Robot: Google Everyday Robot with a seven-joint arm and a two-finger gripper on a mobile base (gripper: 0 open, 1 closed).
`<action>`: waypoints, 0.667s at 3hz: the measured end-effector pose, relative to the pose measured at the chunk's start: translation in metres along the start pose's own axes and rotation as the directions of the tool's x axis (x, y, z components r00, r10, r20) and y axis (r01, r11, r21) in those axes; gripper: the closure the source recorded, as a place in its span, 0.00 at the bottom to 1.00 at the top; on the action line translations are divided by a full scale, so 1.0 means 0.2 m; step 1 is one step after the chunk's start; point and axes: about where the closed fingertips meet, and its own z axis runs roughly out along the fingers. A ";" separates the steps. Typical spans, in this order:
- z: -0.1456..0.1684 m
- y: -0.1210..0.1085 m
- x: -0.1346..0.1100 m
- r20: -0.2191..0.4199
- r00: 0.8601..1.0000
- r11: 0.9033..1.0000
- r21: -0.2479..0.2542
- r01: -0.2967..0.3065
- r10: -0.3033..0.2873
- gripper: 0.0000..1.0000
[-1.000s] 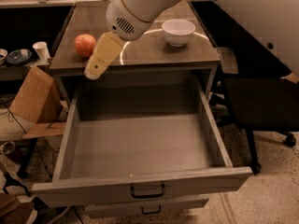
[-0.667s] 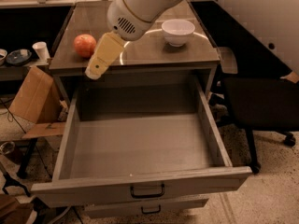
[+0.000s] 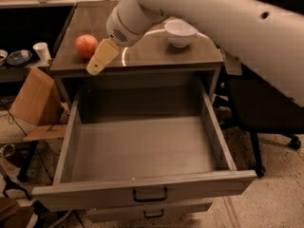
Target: Place apple into top drawer
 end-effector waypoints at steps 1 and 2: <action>0.23 -0.20 0.03 0.019 0.999 0.997 0.060 -0.037 0.036 0.00; 0.45 -0.36 0.08 0.027 0.998 0.996 0.065 -0.064 0.062 0.00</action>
Offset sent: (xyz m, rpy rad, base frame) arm 0.1620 0.0183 -0.0860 0.0684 -0.0154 -0.1110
